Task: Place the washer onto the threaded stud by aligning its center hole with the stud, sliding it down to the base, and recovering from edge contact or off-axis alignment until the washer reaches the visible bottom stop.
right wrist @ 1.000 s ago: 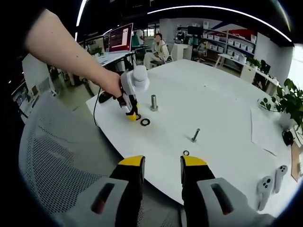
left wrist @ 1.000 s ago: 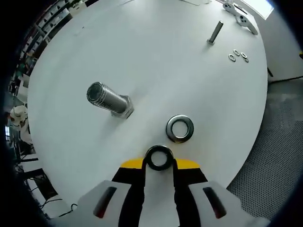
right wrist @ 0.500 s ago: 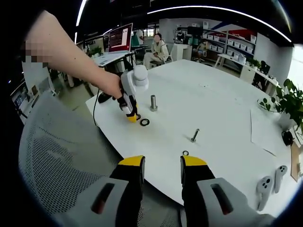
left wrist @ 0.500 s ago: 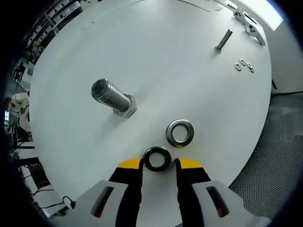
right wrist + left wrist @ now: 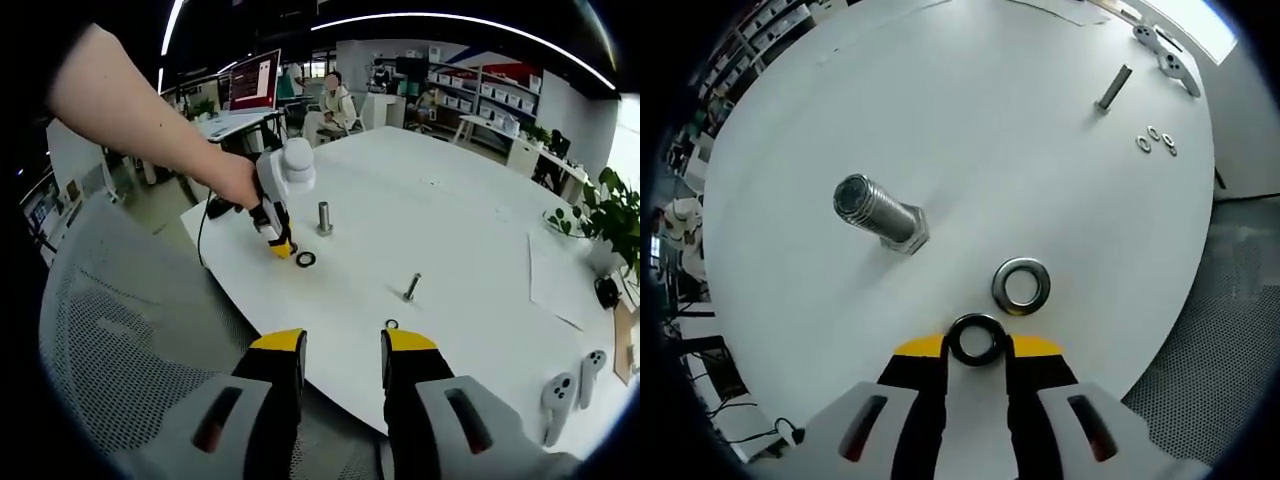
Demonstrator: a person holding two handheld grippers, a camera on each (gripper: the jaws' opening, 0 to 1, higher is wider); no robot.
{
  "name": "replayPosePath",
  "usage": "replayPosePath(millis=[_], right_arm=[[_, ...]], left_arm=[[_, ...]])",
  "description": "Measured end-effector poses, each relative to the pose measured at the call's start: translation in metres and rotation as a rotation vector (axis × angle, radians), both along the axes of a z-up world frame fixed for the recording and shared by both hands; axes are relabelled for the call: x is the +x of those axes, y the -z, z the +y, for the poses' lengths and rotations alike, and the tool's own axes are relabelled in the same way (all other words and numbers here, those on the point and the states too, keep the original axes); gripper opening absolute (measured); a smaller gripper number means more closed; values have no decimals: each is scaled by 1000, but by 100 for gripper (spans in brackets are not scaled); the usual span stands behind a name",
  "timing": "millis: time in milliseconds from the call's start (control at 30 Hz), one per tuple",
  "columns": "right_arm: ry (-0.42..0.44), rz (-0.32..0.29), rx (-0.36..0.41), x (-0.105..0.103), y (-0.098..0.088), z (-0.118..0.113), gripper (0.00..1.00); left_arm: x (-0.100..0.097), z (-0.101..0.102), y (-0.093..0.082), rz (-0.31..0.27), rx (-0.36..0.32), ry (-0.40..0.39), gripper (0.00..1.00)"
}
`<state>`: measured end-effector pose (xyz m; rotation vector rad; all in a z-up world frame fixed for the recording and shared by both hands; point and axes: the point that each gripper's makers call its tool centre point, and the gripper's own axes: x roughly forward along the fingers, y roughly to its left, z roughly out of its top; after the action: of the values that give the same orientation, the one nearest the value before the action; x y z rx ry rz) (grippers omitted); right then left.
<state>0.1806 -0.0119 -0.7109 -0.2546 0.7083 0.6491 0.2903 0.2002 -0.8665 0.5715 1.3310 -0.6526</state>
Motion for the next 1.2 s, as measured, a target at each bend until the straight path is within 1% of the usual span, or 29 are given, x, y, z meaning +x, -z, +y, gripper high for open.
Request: replayPosePath(millis=[100, 167, 367, 467, 533, 600, 667, 767, 833, 867, 933, 1000, 1033, 1133, 1200], right_arm=[[1, 1, 1, 0, 0, 0, 32], [1, 1, 1, 0, 0, 0, 32], [6, 0, 5, 1, 0, -1, 32], [4, 1, 5, 1, 0, -1, 32], [1, -1, 3, 1, -1, 0, 32], [4, -7, 6, 2, -2, -1, 32], [7, -5, 8, 2, -2, -1, 32], [6, -4, 7, 2, -1, -1, 32], [5, -6, 8, 2, -2, -1, 32], [7, -6, 8, 2, -2, -1, 32], [11, -7, 10, 2, -2, -2, 32], [12, -9, 10, 3, -3, -2, 32], [13, -9, 10, 3, -3, -2, 32], [14, -11, 7, 2, -3, -2, 32], [15, -15, 7, 3, -3, -3, 32]], left_arm=[[1, 1, 0, -3, -15, 9, 19], [0, 1, 0, -4, -29, 37, 19], [-2, 2, 0, 0, -15, 68, 18], [-1, 0, -3, -2, -28, 67, 18], [1, -2, -7, -12, -37, 68, 18], [4, -6, -11, -41, -47, 101, 18], [7, -6, -16, -59, -49, 111, 18], [19, -6, -28, -95, -73, 95, 18], [28, -9, -39, -118, -97, 82, 18], [31, -9, -44, -119, -104, 82, 18], [35, -10, -49, -113, -110, 81, 18], [41, -12, -56, -138, -107, 97, 18], [43, -12, -59, -139, -110, 94, 18], [51, -17, -70, -167, -122, 99, 18], [55, -20, -72, -172, -116, 114, 18]])
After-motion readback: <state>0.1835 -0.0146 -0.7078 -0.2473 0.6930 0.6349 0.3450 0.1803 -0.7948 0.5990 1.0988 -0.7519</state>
